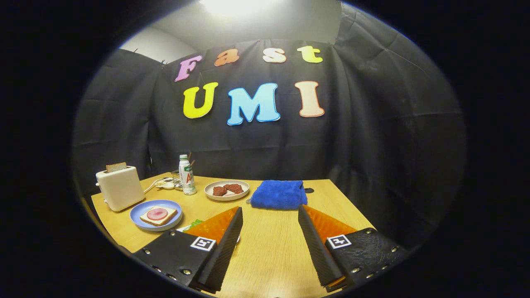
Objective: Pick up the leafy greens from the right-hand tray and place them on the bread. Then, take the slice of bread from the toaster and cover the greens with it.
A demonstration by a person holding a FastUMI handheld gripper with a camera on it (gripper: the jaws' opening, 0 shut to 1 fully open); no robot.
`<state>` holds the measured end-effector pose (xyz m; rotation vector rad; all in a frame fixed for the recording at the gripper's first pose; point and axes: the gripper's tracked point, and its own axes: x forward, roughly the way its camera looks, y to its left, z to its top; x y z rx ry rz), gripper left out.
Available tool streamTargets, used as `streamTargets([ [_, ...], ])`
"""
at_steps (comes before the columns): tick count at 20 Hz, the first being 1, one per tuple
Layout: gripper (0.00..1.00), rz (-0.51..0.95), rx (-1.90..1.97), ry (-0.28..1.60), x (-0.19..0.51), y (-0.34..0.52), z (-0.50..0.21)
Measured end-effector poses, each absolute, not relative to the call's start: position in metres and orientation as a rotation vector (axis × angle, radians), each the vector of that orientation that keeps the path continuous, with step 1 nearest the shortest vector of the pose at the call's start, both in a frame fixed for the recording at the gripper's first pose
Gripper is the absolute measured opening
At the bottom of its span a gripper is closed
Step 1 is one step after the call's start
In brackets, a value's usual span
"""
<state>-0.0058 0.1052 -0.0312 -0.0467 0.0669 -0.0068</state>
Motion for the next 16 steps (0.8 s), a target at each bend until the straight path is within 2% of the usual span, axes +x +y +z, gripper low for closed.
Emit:
streamTargets([
  [11,0.83,0.089,-0.015,0.337,0.007,0.157,-0.107],
  [16,0.83,0.077,-0.021,0.376,0.013,0.164,-0.12],
])
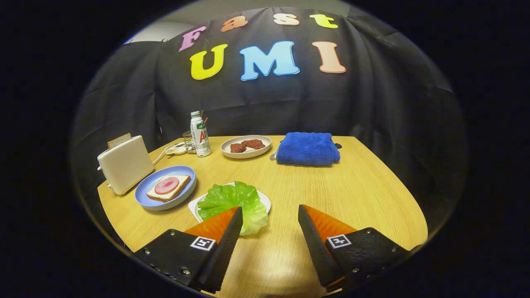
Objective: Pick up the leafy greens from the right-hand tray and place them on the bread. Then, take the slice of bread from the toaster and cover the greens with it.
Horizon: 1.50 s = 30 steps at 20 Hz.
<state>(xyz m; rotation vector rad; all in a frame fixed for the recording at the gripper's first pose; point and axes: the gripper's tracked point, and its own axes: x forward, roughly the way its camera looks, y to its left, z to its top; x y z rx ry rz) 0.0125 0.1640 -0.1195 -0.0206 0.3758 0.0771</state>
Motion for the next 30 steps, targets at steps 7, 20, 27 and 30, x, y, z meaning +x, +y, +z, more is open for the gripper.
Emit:
streamTargets([
  [7,0.83,0.094,-0.042,0.486,0.021,0.184,-0.148],
  [20,0.11,0.145,0.005,0.553,0.032,0.197,-0.165],
  [27,0.0,0.142,0.016,0.482,0.035,0.2,-0.143],
  [30,0.01,0.137,-0.024,0.448,0.034,0.203,-0.128],
])
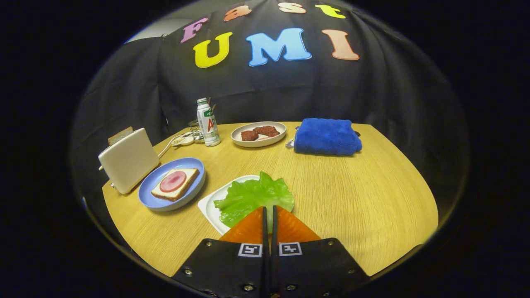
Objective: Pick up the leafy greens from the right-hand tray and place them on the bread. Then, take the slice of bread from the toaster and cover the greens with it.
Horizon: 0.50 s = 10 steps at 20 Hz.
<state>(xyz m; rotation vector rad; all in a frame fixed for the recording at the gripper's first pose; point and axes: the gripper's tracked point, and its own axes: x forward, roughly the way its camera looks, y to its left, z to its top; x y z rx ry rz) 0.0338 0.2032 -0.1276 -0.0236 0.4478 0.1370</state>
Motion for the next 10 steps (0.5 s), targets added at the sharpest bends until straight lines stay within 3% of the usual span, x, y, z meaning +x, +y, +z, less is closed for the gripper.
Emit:
streamTargets([
  [10,0.01,0.086,-0.046,0.355,0.041,0.219,-0.089],
])
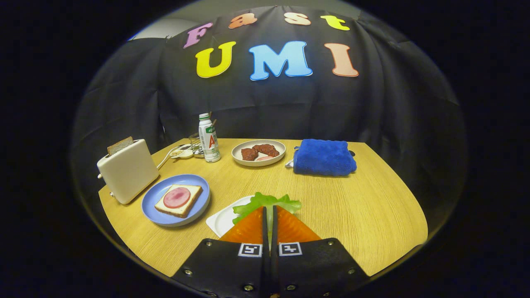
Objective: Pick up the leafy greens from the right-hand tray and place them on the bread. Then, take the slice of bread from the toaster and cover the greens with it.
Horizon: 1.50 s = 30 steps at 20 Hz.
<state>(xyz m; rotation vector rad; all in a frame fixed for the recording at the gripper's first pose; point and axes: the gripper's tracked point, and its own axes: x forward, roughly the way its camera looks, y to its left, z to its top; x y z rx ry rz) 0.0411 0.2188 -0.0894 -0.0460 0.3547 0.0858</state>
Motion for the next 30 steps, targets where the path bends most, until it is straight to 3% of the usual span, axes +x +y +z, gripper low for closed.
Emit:
streamTargets([
  [12,0.01,0.082,-0.067,0.28,0.047,0.262,-0.06],
  [30,0.01,0.201,-0.107,0.27,0.07,0.374,-0.064],
])
